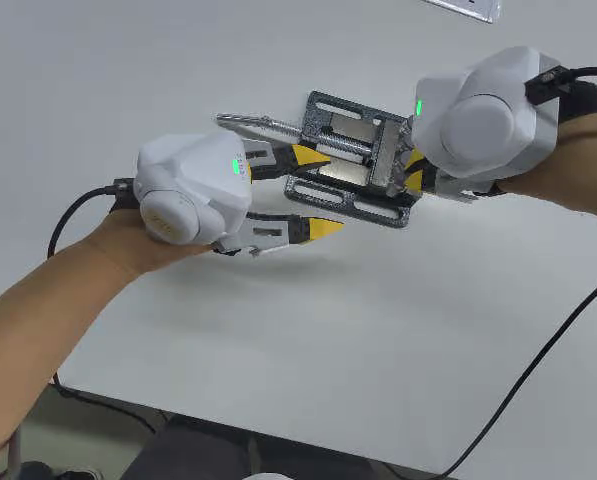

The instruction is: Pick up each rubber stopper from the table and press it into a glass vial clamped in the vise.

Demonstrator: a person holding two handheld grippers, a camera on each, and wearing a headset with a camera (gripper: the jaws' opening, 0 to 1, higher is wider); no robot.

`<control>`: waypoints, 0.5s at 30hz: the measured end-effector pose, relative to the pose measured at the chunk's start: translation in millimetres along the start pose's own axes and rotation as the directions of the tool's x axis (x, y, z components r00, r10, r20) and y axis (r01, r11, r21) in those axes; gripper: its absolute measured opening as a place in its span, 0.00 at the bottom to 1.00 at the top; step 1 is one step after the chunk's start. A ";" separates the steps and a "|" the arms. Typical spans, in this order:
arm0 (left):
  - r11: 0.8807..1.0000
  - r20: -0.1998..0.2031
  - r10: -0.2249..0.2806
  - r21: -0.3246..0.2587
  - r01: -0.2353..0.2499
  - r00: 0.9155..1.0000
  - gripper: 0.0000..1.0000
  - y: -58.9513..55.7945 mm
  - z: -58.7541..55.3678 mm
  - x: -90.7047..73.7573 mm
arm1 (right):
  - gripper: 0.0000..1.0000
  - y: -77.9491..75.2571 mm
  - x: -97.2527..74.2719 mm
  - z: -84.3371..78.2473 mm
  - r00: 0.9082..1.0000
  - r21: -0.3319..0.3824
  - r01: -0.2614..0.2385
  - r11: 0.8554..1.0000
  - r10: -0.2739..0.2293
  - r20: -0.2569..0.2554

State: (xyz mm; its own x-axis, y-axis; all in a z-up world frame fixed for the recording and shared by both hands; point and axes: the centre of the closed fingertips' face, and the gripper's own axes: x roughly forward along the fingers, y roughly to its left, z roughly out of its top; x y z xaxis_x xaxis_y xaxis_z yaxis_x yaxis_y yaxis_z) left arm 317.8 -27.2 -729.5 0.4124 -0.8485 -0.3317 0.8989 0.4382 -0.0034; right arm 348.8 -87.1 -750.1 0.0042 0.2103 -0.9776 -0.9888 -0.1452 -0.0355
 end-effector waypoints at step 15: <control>1.000 0.008 -0.003 0.002 0.003 1.000 0.37 3.8 3.9 5.3 | 0.04 -0.3 2.1 -0.6 1.000 0.014 -0.016 1.000 0.016 -0.002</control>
State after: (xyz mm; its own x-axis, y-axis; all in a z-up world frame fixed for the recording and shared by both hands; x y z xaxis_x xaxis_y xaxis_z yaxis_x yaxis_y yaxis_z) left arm 324.0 -31.1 -727.5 0.4107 -0.8522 -0.3243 0.9004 0.4350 -0.0026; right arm 349.2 -87.2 -752.3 -0.0116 0.2056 -0.9786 -0.9907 -0.1354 -0.0167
